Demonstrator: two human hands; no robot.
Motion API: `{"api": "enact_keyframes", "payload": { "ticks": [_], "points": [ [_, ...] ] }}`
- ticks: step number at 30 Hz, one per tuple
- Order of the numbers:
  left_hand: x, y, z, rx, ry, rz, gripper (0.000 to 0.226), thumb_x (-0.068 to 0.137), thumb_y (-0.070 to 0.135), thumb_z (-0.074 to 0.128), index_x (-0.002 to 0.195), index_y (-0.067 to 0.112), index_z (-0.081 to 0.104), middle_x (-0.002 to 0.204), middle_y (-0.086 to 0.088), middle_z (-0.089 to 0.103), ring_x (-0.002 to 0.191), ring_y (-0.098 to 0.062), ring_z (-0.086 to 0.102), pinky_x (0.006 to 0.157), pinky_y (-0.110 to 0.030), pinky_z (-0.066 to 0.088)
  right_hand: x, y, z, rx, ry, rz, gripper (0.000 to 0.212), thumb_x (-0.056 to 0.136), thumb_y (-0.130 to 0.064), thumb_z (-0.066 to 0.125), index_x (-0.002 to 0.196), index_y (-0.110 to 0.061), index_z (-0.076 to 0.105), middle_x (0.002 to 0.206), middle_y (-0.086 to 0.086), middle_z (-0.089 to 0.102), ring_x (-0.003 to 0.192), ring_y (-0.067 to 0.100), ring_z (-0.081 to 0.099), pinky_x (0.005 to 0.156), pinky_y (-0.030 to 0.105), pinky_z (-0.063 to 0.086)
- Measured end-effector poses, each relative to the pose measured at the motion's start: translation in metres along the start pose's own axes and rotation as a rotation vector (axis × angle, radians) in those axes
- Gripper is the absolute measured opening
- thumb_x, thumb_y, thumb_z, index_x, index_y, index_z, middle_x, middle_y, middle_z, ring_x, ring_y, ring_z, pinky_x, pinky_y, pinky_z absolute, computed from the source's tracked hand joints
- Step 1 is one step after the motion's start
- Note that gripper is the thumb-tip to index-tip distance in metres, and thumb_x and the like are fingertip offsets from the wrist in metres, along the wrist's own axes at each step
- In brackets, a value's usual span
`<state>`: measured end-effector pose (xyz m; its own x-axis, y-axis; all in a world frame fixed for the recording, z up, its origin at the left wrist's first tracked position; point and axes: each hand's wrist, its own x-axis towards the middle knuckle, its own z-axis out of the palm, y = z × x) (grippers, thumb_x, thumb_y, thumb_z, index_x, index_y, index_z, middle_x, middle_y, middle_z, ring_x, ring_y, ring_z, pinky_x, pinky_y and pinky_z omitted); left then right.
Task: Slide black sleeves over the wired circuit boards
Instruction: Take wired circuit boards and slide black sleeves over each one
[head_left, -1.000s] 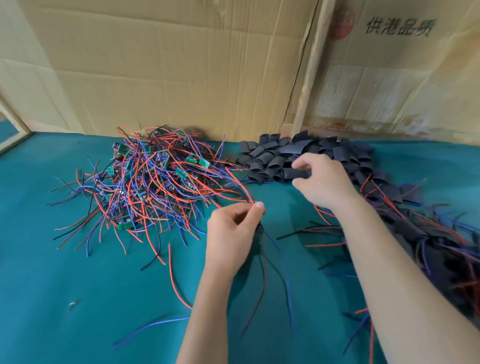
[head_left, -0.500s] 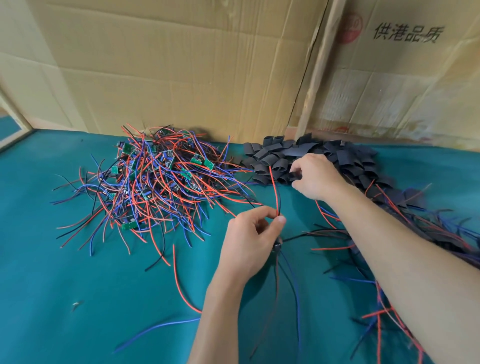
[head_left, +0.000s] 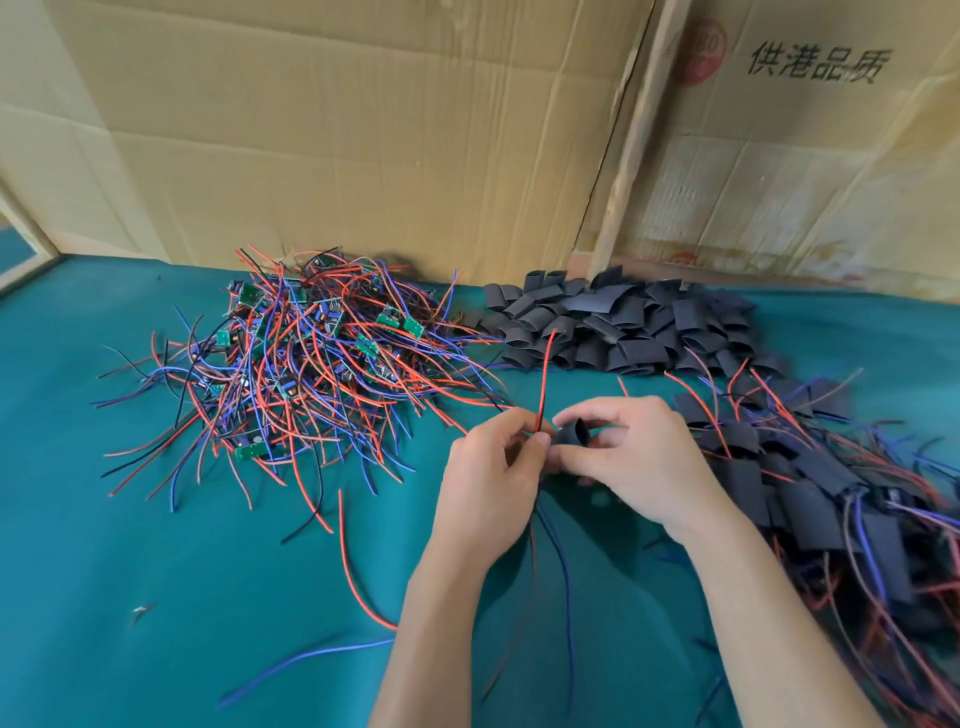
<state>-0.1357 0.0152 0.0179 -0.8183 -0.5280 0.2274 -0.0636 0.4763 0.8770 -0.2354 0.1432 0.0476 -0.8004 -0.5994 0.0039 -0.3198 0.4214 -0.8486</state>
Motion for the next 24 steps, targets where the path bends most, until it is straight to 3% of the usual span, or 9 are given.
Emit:
{"api": "enact_keyframes", "payload": {
  "ticks": [3,6,10,13,16,24],
  "points": [
    [0.000,-0.001,0.000,0.016,0.018,0.011,0.010,0.096,0.017,0.060,0.089,0.020,0.067,0.070,0.003,0.067,0.069,-0.018,0.059,0.069,-0.032,0.048,0.001,0.002,-0.001,0.082,-0.034,0.002,0.038,0.062,-0.028,0.094,0.097,-0.031,0.079,0.084,-0.001,0.079,0.074,0.020,0.075,0.077,0.037,0.057],
    [0.000,-0.001,-0.001,-0.033,-0.018,-0.013,0.014,0.097,0.013,0.058,0.089,0.020,0.066,0.071,0.004,0.070,0.065,-0.012,0.066,0.063,-0.025,0.049,0.003,0.006,-0.001,0.098,-0.007,-0.015,0.036,0.067,-0.021,0.094,0.099,-0.027,0.079,0.090,-0.003,0.079,0.080,0.022,0.076,0.083,0.038,0.059],
    [0.000,0.001,0.002,-0.144,-0.062,-0.054,0.019,0.099,0.005,0.054,0.090,0.017,0.066,0.076,0.003,0.072,0.062,-0.012,0.067,0.068,-0.025,0.053,0.003,0.004,-0.011,0.350,0.123,-0.048,0.009,0.082,-0.006,0.082,0.084,-0.015,0.080,0.078,0.012,0.076,0.065,0.019,0.072,0.064,0.027,0.060],
    [-0.001,0.002,0.003,-0.149,-0.089,-0.046,0.021,0.099,0.004,0.054,0.090,0.018,0.067,0.077,0.003,0.073,0.062,-0.013,0.067,0.072,-0.029,0.056,0.003,0.001,-0.030,0.645,0.313,-0.036,0.009,0.087,-0.005,0.077,0.081,-0.011,0.079,0.066,0.006,0.072,0.058,0.013,0.068,0.055,0.017,0.053],
    [-0.002,0.003,0.005,-0.124,-0.118,-0.027,0.020,0.099,0.004,0.055,0.091,0.018,0.068,0.077,0.003,0.073,0.062,-0.012,0.067,0.071,-0.025,0.055,0.004,0.000,-0.045,0.895,0.463,-0.004,0.008,0.088,-0.006,0.077,0.081,-0.010,0.073,0.060,0.000,0.067,0.056,0.011,0.065,0.055,0.016,0.052],
    [-0.002,0.002,0.004,-0.123,-0.147,-0.025,0.021,0.098,0.005,0.057,0.089,0.019,0.069,0.079,0.002,0.074,0.063,-0.013,0.066,0.069,-0.021,0.052,0.008,0.000,-0.039,1.054,0.422,0.063,0.018,0.088,-0.006,0.076,0.071,-0.010,0.070,0.059,-0.001,0.065,0.056,0.010,0.066,0.056,0.014,0.052]
  ]
}}
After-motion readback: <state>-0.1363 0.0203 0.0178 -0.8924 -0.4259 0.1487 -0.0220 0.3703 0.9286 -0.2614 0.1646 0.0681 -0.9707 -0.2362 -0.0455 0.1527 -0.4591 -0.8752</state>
